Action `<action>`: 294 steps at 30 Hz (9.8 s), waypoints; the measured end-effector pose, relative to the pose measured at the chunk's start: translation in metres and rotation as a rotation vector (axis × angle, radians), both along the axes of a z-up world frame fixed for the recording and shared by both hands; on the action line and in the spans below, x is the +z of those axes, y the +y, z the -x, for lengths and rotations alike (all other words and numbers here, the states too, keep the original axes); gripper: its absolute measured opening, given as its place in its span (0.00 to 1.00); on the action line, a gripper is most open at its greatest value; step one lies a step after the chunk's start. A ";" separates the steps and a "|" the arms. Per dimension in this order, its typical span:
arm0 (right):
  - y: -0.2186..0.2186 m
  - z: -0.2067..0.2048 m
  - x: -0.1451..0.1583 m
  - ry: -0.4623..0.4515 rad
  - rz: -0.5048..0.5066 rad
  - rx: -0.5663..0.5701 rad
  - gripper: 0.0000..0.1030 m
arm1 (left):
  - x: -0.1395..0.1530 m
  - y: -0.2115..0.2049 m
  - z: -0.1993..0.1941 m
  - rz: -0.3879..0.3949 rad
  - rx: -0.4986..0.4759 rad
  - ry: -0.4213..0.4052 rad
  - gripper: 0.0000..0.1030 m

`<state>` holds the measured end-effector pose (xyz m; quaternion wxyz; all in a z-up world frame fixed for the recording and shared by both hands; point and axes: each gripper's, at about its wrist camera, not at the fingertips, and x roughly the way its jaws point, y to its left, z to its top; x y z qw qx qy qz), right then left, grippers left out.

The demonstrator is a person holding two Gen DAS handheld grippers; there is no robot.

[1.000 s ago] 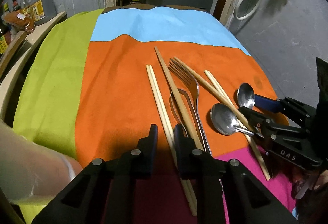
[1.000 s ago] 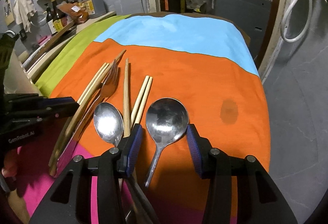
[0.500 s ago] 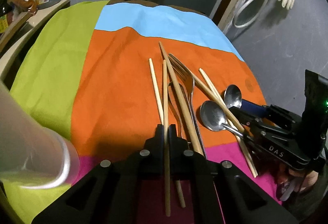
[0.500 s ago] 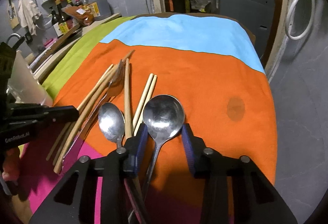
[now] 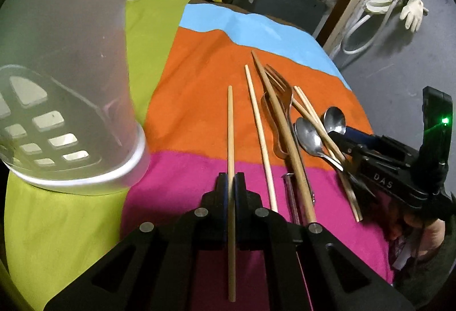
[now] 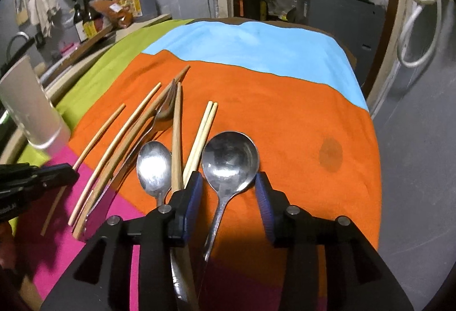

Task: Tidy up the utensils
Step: 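Grasp a wooden chopstick with the left tool while the right tool grasps a metal spoon, then lower chopstick and spoon into the white caddy and open both tools, then move both open tools back over the remaining utensils, then grasp a chopstick with the left tool while the right tool grasps another chopstick, then lift both chopsticks into the white caddy and open both tools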

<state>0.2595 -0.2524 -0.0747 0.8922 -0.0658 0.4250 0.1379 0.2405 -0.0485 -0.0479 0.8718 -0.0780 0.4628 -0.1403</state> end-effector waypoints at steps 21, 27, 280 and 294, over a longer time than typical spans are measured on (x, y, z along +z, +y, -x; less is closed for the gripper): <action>0.005 -0.016 -0.005 0.024 0.037 -0.016 0.42 | -0.001 -0.033 -0.042 -0.322 -0.155 0.080 0.04; 0.003 -0.008 0.001 -0.015 0.024 -0.019 0.39 | -0.001 -0.029 -0.031 -0.230 -0.169 0.037 0.02; 0.200 0.041 0.125 -0.842 -0.616 0.123 0.03 | 0.126 0.238 0.020 0.266 0.460 -0.809 0.02; 0.207 0.036 0.096 -0.864 -0.549 0.069 0.03 | 0.094 0.210 0.028 0.130 0.529 -0.853 0.02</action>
